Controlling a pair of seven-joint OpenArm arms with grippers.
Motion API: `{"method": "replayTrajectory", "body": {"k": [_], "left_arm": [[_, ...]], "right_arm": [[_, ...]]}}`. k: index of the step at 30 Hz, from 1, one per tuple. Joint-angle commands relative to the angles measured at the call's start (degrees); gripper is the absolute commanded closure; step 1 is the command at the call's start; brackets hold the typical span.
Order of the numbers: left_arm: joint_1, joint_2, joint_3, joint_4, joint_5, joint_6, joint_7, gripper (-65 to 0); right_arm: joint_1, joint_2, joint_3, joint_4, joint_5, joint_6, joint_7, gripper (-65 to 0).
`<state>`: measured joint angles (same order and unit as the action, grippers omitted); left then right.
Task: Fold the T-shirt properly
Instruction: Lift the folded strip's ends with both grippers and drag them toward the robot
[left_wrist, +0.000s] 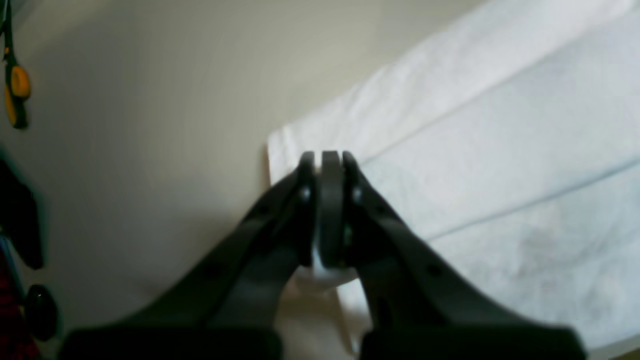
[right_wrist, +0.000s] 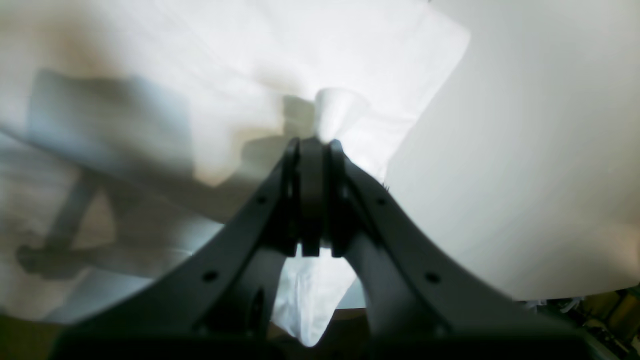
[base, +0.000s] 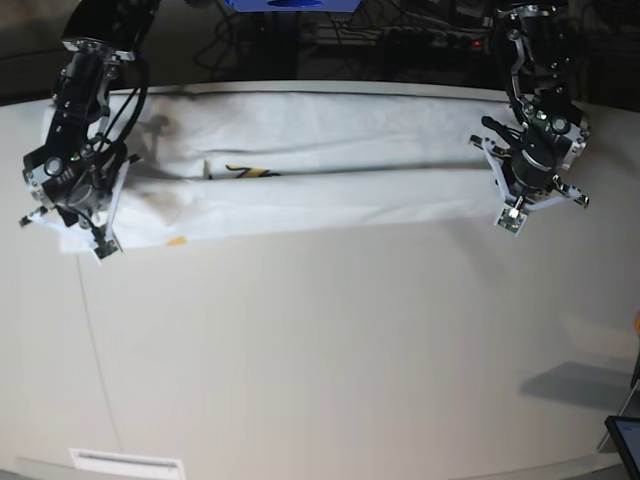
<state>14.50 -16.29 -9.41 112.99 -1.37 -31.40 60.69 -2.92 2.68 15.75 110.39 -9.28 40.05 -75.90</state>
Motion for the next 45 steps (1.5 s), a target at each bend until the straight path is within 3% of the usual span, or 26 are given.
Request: {"method": "replayTrajectory", "body": {"k": [1,21,24,31,33,45], "left_arm": [[-0.5,-1.6,0.7,1.5,0.4,0.4,-0.6,0.0],[1.2,-3.3,1.5,2.7,0.0,0.3,-0.7,0.0],[1.2,-3.3,1.5,2.7,-0.1,-1.5,-0.7,0.0],[1.2,-3.3,1.0,2.7,0.3,-8.3,-0.7,0.0],[1.2,-3.4,1.0,2.7,0.3,-8.6,-0.7,0.0],[1.0,-6.9,0.9,2.7,-0.1,-8.6,-0.7,0.0]], "right_arm": [[0.2,-0.2,0.2,1.0,-0.3,-0.1,0.6,-0.3],[-3.8,-1.1,0.6,1.8,-0.4,-0.1,0.3,-0.9],[-4.0,-2.5,2.2,1.8,-0.5,-0.1,0.2,-1.2],[-4.1,-4.0,4.4,1.8,-0.5,-0.1,0.4,-19.4],[-4.1,-4.0,4.5,1.8,-0.5,-0.1,0.3,-22.3],[-4.6,-6.0,12.5,1.8,-0.5,-0.1,0.6,-26.7]]}}
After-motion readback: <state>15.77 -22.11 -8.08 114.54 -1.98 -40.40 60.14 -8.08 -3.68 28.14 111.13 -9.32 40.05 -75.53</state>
